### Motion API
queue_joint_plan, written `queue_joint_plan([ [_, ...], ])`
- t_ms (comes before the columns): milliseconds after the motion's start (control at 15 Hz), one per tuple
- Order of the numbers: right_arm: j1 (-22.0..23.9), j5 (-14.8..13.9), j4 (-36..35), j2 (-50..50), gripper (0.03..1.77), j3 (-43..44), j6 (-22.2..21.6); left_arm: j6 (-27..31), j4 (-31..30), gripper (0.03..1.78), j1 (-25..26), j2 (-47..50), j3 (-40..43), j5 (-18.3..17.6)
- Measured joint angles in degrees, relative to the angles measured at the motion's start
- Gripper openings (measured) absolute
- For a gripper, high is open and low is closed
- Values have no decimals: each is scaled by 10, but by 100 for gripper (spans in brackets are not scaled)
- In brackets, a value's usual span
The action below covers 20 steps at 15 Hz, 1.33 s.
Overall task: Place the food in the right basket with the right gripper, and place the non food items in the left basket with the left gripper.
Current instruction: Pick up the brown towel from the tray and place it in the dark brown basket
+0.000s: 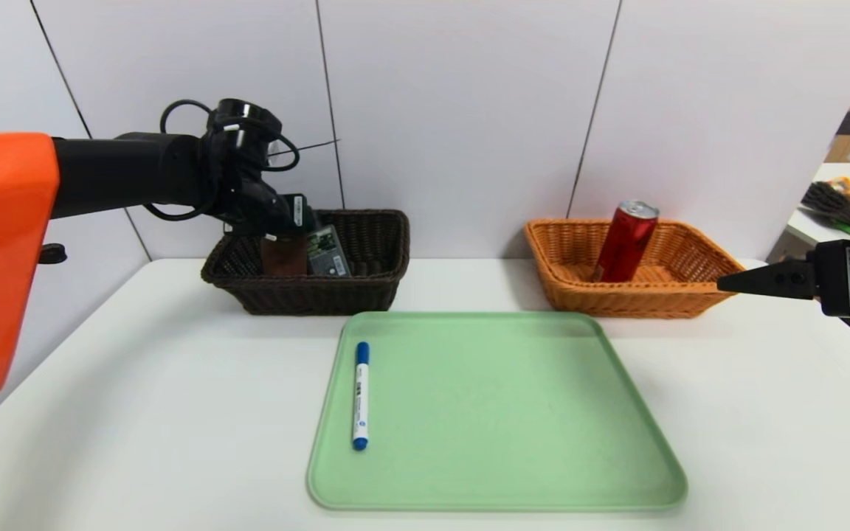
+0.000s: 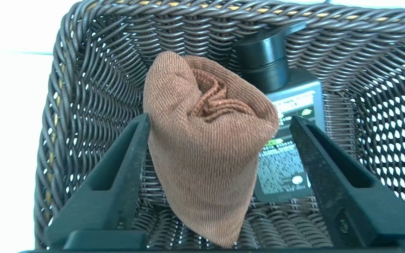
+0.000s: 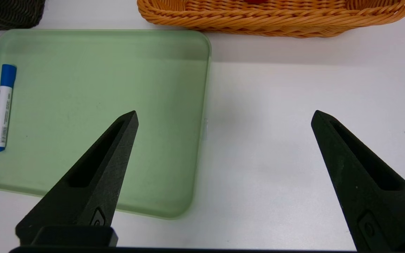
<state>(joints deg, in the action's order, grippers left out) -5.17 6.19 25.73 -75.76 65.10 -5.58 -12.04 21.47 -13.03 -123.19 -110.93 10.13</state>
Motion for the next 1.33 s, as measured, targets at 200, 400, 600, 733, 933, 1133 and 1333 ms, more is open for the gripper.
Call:
queue_joint_plan([
  [200,0,0,0,2,170,-1,-1,-2,3,152,-7,20,-1,3],
  [400,0,-1,1,3,170,-2,-1,-7,34,158,-44,68,-2,45],
  [600,0,-1,2,3,170,-5,-1,-17,48,162,-94,119,24,111],
  [733,0,-1,4,5,170,-9,-1,-30,49,164,-133,153,54,133],
  [933,0,-1,4,10,170,-15,-1,-85,92,166,-194,186,91,186],
  [1133,0,-1,5,14,170,-17,-1,-184,175,167,-238,186,99,208],
  [1333,0,-1,5,17,170,-20,-1,-261,249,168,-263,167,97,209],
])
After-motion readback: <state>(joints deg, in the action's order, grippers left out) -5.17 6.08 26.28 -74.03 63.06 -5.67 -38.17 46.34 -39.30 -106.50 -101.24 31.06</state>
